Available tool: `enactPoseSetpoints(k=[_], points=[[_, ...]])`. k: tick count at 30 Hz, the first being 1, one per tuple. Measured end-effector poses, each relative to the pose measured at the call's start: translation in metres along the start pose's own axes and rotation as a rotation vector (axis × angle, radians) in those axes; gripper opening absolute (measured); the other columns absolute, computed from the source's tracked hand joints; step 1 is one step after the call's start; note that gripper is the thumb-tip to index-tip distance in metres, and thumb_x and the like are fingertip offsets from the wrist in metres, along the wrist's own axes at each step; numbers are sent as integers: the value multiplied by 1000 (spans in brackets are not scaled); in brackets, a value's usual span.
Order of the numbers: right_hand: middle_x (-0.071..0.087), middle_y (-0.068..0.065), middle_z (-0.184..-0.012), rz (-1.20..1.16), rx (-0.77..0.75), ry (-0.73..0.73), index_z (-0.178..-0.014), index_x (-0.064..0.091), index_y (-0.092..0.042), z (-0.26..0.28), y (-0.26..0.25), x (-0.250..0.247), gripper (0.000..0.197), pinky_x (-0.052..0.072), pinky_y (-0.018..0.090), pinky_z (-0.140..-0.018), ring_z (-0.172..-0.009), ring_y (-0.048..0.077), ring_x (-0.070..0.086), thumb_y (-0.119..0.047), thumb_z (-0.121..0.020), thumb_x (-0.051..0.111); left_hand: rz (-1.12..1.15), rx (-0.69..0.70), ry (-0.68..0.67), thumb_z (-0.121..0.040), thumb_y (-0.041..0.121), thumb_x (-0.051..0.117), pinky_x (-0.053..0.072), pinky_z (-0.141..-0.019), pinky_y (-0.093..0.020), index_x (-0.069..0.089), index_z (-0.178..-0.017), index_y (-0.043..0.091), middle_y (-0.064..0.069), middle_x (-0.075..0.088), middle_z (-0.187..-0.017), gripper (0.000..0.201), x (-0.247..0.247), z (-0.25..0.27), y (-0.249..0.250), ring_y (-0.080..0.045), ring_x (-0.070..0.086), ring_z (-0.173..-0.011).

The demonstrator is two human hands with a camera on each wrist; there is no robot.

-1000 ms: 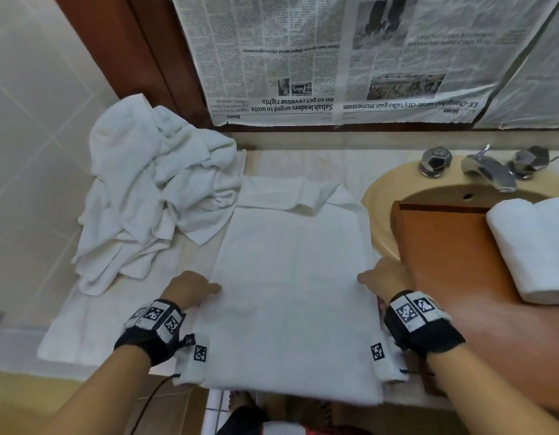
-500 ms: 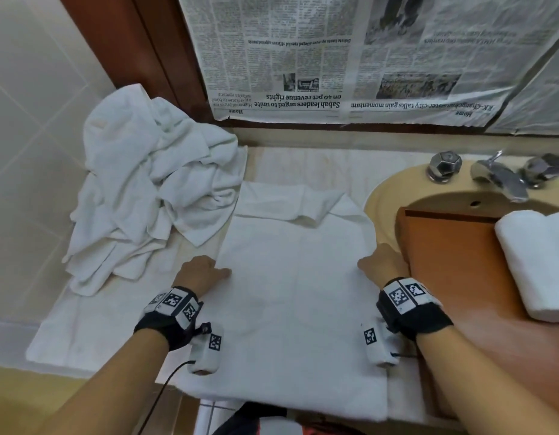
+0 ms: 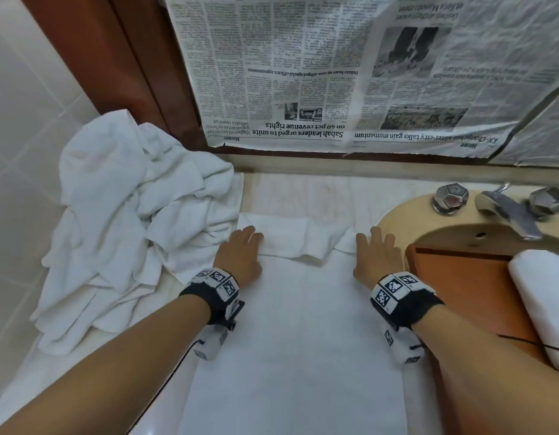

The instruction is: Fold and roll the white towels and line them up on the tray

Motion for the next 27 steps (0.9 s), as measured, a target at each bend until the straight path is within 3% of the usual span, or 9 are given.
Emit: enactPoseSetpoints(k=[4,8,11,13,16,19,21,24,27], points=[[42,7,-131,156,-103,60,-128,40,-15,-19,-2,-1,42,38,37,-90,-121,30,38,-9,-88,47,60,-36,-16,-89,19,51,44,-91,-37,42,-133,15,-4,38,-136,45,-6,-27,-5,-26,42,-119],[45,7,-127,157,-152,58,-126,45,-12,-38,1,-5,35,39,35,-85,-119,28,42,-5,-91,43,-60,33,-111,-95,18,45,48,-91,-39,47,-130,15,-4,44,-131,35,-20,-58,-15,-27,51,-115],[56,11,-106,-225,-205,7,-97,59,-9,-58,8,-16,12,38,31,-73,-102,29,53,-14,-95,49,-28,85,-246,-98,28,44,47,-93,-38,60,-120,15,-5,58,-124,30,-53,-92,-24,-28,56,-112],[56,11,-75,-603,-42,-26,-67,52,-9,-74,17,-24,30,33,31,-61,-79,28,53,-20,-95,53,42,93,-189,-98,27,44,45,-87,-34,65,-113,13,-8,63,-119,29,-83,-120,-27,-28,58,-106],[50,11,-71,-804,364,-71,-77,52,-3,-91,27,-27,41,35,30,-69,-80,27,49,-36,-99,43,133,-53,30,-98,25,41,45,-85,-38,61,-117,14,-11,62,-120,29,-112,-154,-27,-31,57,-107],[56,17,-93,-721,422,-157,-98,56,-1,-98,27,-24,38,35,30,-73,-94,35,55,-35,-101,41,147,-212,213,-96,28,45,38,-97,-46,53,-127,13,-15,51,-131,35,-106,-157,-15,-36,44,-122],[61,21,-109,-707,430,-157,-104,58,3,-98,28,-23,32,36,30,-73,-99,37,57,-25,-99,43,185,-96,248,-95,32,50,35,-100,-46,50,-131,15,-14,44,-137,39,-89,-143,2,-34,39,-127],[61,24,-116,-734,478,-153,-106,58,5,-97,32,-24,28,40,32,-74,-99,38,57,-18,-97,45,39,113,55,-96,45,46,31,-104,-42,41,-140,24,-7,32,-149,49,-55,-116,18,-28,33,-135],[62,23,-113,-718,484,-161,-95,55,1,-99,32,-31,17,39,31,-72,-86,33,53,-14,-95,46,-75,99,-250,-94,64,31,14,-116,-45,6,-154,29,-4,-8,-162,74,-26,-104,8,-28,1,-148]])
Point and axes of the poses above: each hand's wrist, its own z-axis away from the middle knuckle, its own x-axis out of the palm, y = z × x, the point moved 1 cm from there along -z, towards the middle knuckle
